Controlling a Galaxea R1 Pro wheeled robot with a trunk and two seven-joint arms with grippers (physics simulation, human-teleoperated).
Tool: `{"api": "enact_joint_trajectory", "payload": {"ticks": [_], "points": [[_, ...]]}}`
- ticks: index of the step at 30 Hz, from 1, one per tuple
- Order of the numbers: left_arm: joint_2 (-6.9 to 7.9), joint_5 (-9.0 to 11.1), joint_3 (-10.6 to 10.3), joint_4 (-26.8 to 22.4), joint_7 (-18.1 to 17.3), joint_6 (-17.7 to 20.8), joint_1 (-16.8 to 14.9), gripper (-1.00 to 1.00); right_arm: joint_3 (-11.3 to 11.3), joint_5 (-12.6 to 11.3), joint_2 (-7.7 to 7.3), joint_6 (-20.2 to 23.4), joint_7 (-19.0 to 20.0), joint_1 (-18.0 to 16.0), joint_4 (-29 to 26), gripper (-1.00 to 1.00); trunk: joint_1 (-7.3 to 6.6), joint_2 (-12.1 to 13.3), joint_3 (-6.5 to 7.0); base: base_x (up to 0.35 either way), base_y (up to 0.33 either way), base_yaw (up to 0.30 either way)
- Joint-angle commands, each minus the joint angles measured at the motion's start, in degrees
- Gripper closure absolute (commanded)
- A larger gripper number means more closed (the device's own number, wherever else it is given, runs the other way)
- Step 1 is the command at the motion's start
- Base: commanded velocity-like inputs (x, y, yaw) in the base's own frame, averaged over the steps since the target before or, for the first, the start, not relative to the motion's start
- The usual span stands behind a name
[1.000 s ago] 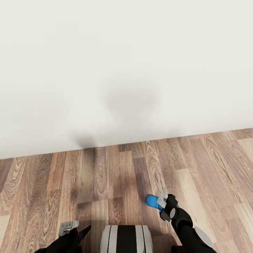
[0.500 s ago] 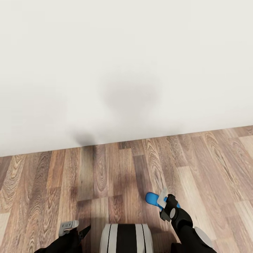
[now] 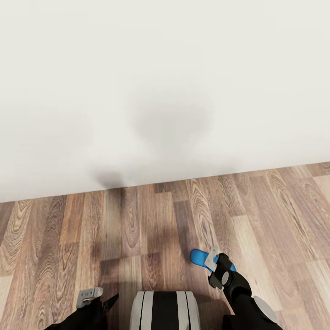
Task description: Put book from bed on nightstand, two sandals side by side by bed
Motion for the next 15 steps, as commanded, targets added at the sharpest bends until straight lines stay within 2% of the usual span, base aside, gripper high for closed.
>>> {"api": "enact_joint_trajectory", "payload": {"ticks": [1, 7, 9, 12, 15], "points": [[-0.01, 0.5, 0.1, 0.0, -0.1, 0.5, 0.0, -1.0, 0.1, 0.6, -0.05, 0.2, 0.4, 0.0, -0.1, -1.0, -0.01, 0.0, -0.03, 0.0, 0.0, 0.0], [0.0, 0.5, 0.1, 0.0, -0.1, 0.5, 0.0, -1.0, 0.1, 0.6, -0.05, 0.2, 0.0, 0.0, 1.2, -1.0, -0.01, 0.0, -0.03, 0.0, 0.0, 0.0], [0.02, 0.5, 0.1, 0.0, -0.1, 0.5, 0.0, -1.0, 0.1, 0.7, -0.05, 0.2, -1.4, 0.0, 2.4, -1.0, -0.01, 0.0, -0.03, 0.0, 0.0, 0.0], [0.01, 0.5, 0.0, 0.0, -0.1, 0.5, 0.0, -1.0, 0.1, 0.7, -0.05, 0.2, -6.9, 0.0, 5.0, -1.0, -0.01, 0.0, -0.03, 0.0, 0.0, 0.0], [-0.01, 0.5, 0.1, 0.0, -0.2, 0.5, 0.0, -1.0, 0.1, 0.7, -0.05, 0.2, -9.3, 0.0, 6.1, -1.0, -0.01, 0.0, -0.03, 0.0, 0.0, 0.0]]}}
